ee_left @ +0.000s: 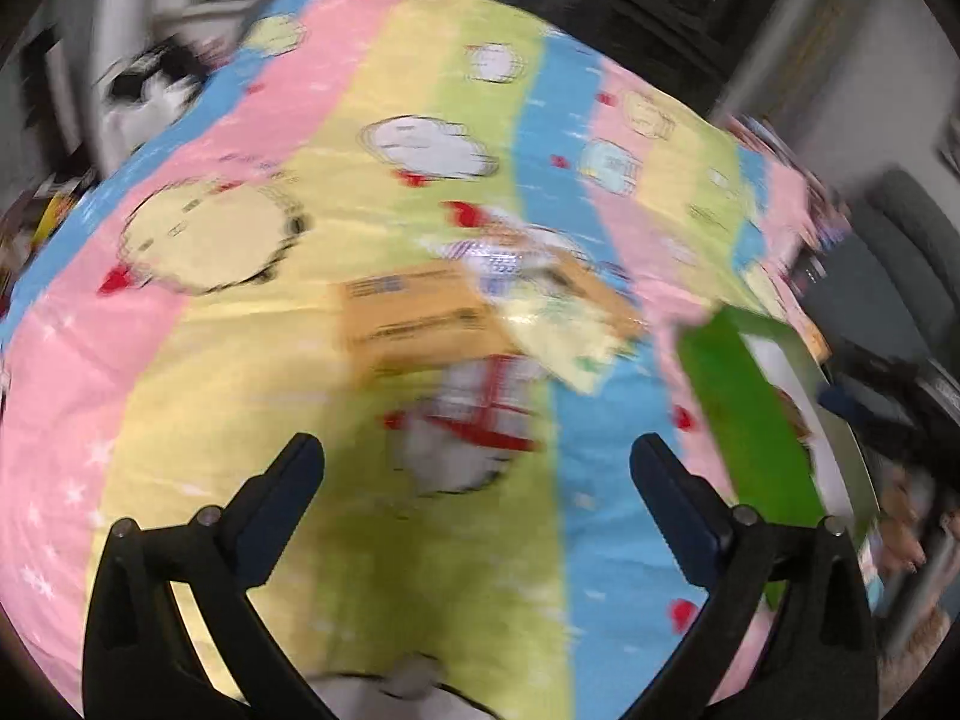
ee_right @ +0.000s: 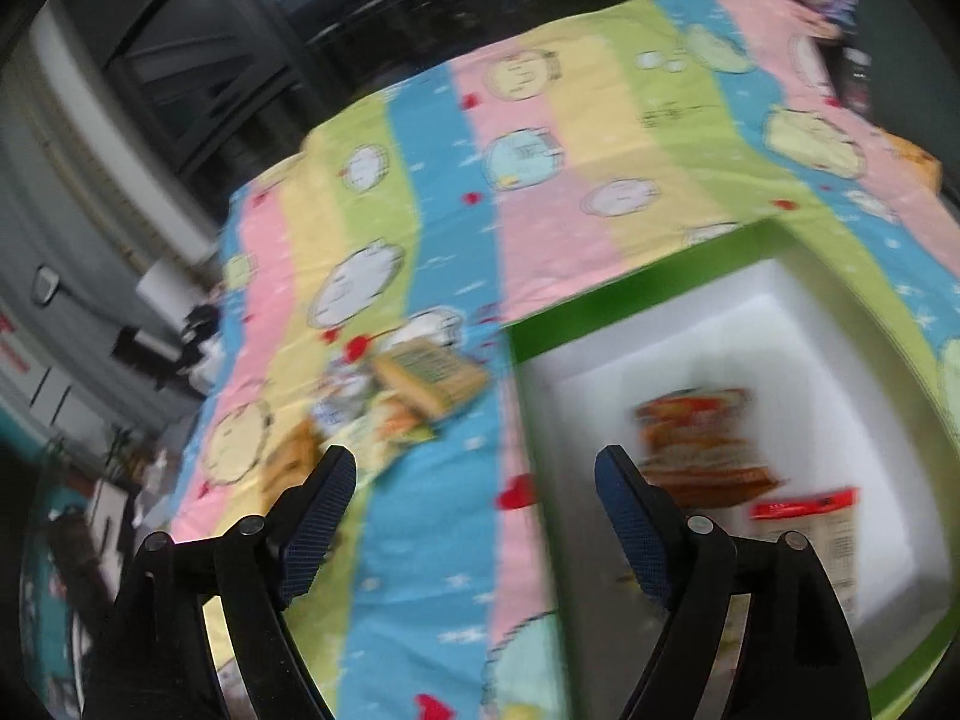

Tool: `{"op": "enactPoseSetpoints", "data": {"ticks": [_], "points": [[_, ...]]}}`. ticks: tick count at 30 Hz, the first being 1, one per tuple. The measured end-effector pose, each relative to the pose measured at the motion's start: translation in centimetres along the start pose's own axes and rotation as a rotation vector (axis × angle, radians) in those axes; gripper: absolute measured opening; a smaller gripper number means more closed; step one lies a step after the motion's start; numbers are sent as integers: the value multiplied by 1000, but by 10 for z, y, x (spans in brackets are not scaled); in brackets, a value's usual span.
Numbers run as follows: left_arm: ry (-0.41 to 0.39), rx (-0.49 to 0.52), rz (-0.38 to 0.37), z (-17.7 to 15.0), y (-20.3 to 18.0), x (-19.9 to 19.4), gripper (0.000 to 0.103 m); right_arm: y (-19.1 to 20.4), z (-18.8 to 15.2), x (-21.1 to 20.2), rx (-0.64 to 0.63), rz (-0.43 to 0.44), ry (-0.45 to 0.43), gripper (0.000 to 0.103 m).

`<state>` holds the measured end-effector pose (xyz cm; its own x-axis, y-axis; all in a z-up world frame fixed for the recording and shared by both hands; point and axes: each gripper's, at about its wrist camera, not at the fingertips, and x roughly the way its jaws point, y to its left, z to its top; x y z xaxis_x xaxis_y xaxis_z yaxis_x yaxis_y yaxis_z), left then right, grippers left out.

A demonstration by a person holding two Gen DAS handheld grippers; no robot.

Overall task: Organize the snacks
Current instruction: 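Withdraw the right tool from the box toward the snack pile, then grasp the soda cracker pack with the right tool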

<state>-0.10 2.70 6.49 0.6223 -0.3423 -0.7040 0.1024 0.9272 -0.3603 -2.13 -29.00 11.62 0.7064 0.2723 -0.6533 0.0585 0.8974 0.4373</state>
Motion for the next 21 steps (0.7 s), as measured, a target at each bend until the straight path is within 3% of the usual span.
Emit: {"op": "enactPoseSetpoints", "data": {"ticks": [3, 7, 10, 12, 17, 21], "points": [[13, -60, 31, 3, 23, 10, 102, 27, 0, 14, -61, 7, 40, 82], [42, -151, 10, 10, 36, 20, 102, 63, 19, 56, -169, -97, 128, 82], [41, -148, 3, 11, 38, 16, 102, 82, 44, 101, -211, 11, 225, 82], [42, -161, 4, 13, 40, 14, 102, 85, 58, 129, -209, 31, 299, 82], [44, -180, 22, 15, 46, 15, 102, 80, 81, 191, -281, -165, 415, 82], [49, -155, 14, 15, 42, 14, 102, 60, 82, 222, -262, -175, 499, 82]]}}
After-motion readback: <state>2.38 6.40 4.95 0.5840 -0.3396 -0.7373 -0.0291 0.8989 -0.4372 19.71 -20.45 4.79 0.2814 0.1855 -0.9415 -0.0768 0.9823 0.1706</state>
